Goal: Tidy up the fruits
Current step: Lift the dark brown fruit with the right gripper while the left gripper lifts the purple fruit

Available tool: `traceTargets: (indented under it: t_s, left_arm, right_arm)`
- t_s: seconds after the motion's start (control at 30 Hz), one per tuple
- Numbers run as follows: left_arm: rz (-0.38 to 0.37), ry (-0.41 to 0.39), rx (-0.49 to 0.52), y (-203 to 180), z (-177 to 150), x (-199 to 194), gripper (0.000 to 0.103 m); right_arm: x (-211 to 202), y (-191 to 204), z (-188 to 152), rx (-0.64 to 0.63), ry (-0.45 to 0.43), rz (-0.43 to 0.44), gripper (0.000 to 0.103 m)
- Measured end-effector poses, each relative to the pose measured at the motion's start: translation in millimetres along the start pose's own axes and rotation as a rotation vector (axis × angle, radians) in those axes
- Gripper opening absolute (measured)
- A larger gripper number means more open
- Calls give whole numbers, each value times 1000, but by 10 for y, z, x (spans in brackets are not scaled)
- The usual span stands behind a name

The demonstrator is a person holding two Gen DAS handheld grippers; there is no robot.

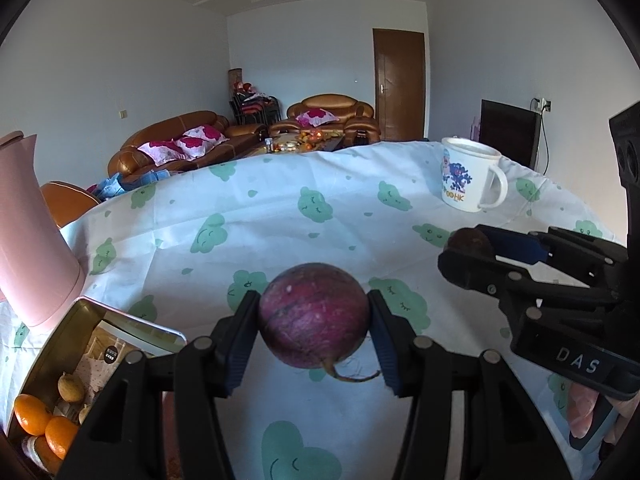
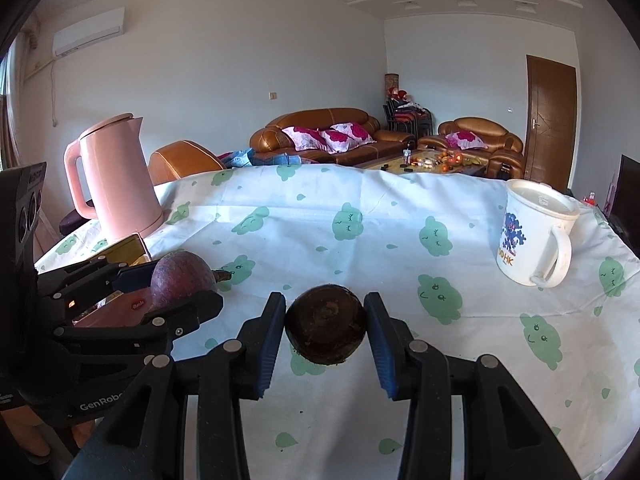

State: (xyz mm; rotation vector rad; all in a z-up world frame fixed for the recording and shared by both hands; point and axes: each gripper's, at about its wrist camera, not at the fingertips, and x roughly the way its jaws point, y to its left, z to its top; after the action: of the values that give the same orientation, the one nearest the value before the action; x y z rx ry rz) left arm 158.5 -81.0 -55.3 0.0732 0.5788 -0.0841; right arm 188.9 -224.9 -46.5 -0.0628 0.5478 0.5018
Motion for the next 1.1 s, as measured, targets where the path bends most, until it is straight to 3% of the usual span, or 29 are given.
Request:
traceTargets:
  t_s: [1.1]
  left_arm:
    - [40, -129, -17, 3, -45, -286, 55]
  right_arm:
    - [-296, 54, -36, -29, -145, 2, 43]
